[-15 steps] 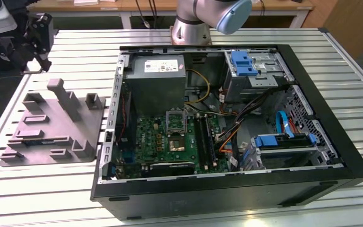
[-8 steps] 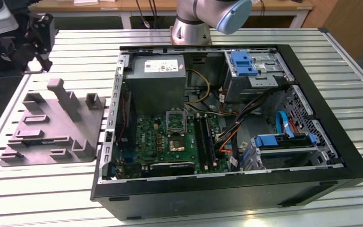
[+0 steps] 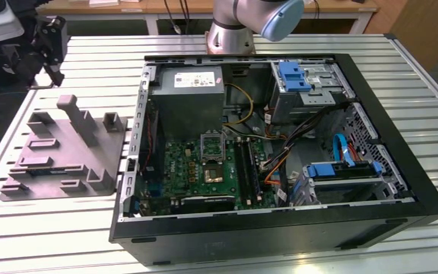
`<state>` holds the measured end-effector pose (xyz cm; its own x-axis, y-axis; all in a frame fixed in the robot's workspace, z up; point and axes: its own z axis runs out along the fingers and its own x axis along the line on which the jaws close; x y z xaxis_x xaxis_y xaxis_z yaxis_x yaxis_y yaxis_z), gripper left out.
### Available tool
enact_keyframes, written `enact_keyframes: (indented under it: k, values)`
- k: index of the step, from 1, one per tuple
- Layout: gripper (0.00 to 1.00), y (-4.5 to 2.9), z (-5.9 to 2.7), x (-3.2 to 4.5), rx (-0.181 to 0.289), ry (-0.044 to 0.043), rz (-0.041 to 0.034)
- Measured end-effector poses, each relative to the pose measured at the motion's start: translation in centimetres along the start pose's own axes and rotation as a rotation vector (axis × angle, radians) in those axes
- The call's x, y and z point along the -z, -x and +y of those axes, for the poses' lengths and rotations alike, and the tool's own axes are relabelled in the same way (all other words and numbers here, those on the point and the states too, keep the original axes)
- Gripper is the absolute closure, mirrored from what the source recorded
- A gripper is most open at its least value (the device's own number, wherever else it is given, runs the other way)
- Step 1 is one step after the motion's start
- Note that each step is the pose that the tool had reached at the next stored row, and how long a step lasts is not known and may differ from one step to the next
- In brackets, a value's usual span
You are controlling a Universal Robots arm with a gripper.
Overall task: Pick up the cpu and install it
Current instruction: 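Pick up the cpu and move it towards the insertion slot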
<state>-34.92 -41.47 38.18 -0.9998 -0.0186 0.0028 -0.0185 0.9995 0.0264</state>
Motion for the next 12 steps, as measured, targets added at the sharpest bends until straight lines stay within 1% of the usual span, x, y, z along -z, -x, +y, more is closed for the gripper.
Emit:
enact_keyframes:
  k: [12]
  values:
    - [0.53, 0.65, -0.01, 0.01, 0.0, 0.0, 0.0001]
